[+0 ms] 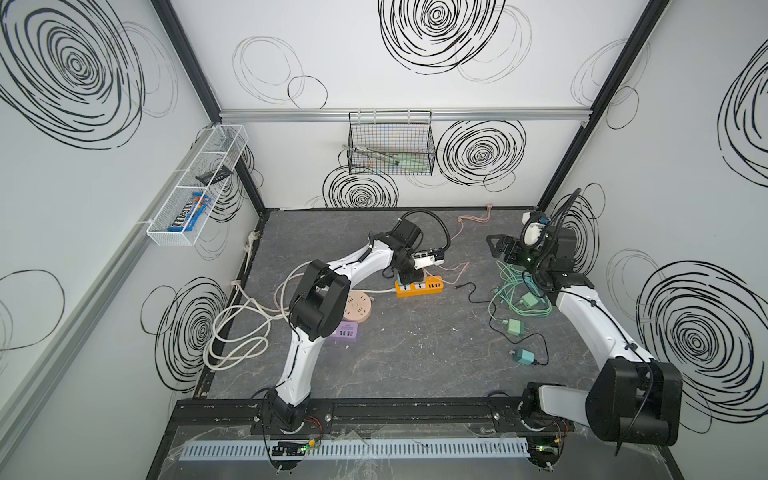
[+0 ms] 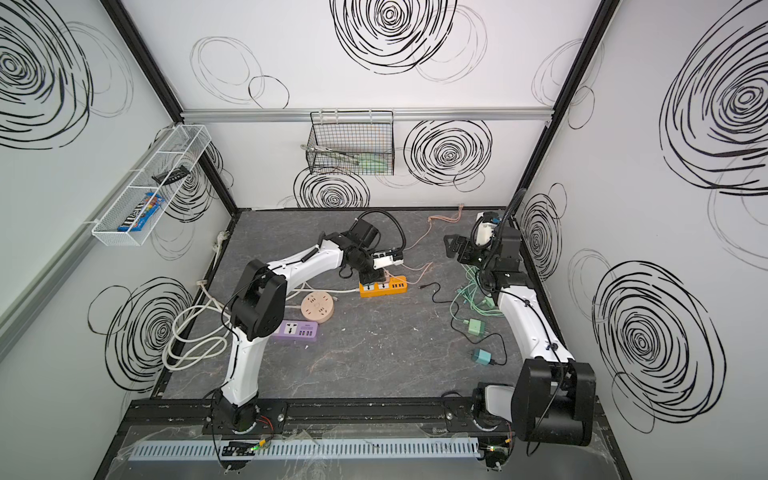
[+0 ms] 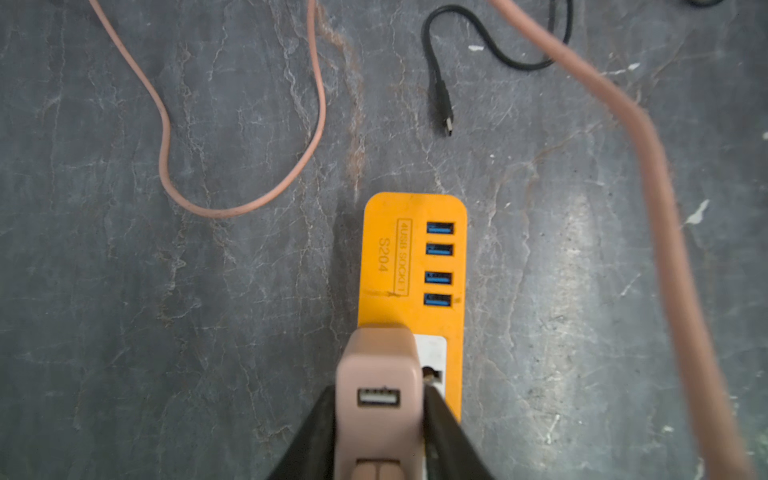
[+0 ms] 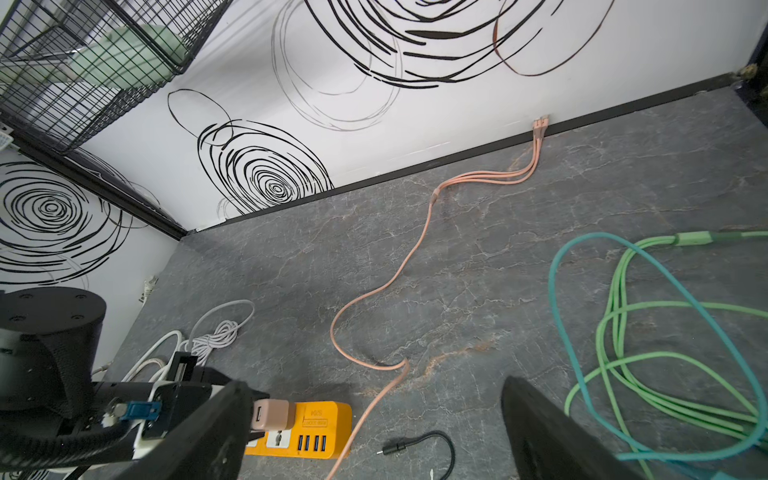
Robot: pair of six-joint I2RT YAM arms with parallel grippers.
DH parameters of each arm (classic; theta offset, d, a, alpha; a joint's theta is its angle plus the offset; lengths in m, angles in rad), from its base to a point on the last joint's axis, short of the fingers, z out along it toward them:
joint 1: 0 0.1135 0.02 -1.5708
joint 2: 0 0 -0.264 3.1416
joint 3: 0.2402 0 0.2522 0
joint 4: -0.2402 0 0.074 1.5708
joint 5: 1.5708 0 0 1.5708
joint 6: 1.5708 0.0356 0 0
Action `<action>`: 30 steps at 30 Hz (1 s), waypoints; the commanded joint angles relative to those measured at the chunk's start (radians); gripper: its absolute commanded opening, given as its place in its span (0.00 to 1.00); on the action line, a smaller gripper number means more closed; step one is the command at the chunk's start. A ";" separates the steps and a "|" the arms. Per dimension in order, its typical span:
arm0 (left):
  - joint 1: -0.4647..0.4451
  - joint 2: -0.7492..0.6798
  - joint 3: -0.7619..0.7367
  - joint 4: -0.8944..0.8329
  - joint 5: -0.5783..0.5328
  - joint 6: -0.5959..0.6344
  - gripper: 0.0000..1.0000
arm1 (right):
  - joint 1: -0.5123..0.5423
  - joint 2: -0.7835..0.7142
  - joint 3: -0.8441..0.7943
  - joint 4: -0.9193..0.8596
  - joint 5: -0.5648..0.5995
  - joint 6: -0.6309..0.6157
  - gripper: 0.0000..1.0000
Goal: Insert the plug
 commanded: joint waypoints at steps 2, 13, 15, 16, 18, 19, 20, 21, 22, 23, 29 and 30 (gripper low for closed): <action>0.008 -0.016 0.028 -0.047 0.009 -0.037 0.60 | 0.017 -0.046 -0.028 -0.019 -0.014 0.012 0.97; 0.015 -0.289 -0.123 0.182 0.066 -0.128 0.96 | 0.093 -0.080 -0.094 -0.048 0.044 0.058 0.97; 0.026 -0.350 -0.184 0.250 0.055 -0.183 0.96 | 0.138 -0.084 -0.118 -0.026 0.055 0.056 0.97; 0.031 -0.376 -0.209 0.282 0.050 -0.217 0.96 | 0.161 -0.087 -0.131 -0.014 0.063 0.051 0.97; 0.045 -0.443 -0.291 0.380 0.051 -0.330 0.96 | 0.232 -0.089 -0.158 0.009 0.118 0.049 0.97; 0.048 -0.476 -0.339 0.448 0.040 -0.394 0.96 | 0.262 -0.088 -0.165 0.013 0.152 0.054 0.97; 0.048 -0.518 -0.402 0.529 0.006 -0.476 0.96 | 0.294 -0.084 -0.172 0.017 0.189 0.070 0.97; 0.048 -0.558 -0.463 0.598 -0.025 -0.555 0.96 | 0.318 -0.081 -0.182 0.024 0.216 0.099 0.97; 0.048 -0.592 -0.519 0.657 -0.059 -0.631 0.96 | 0.335 -0.082 -0.189 0.028 0.232 0.135 0.97; 0.048 -0.629 -0.579 0.712 -0.094 -0.709 0.96 | 0.352 -0.083 -0.203 0.046 0.236 0.162 0.97; 0.048 -0.776 -0.814 0.766 -0.242 -1.055 0.96 | 0.443 -0.138 -0.356 0.212 0.238 0.163 0.99; 0.048 -0.799 -0.859 0.775 -0.233 -1.088 0.96 | 0.455 -0.156 -0.382 0.225 0.246 0.155 0.99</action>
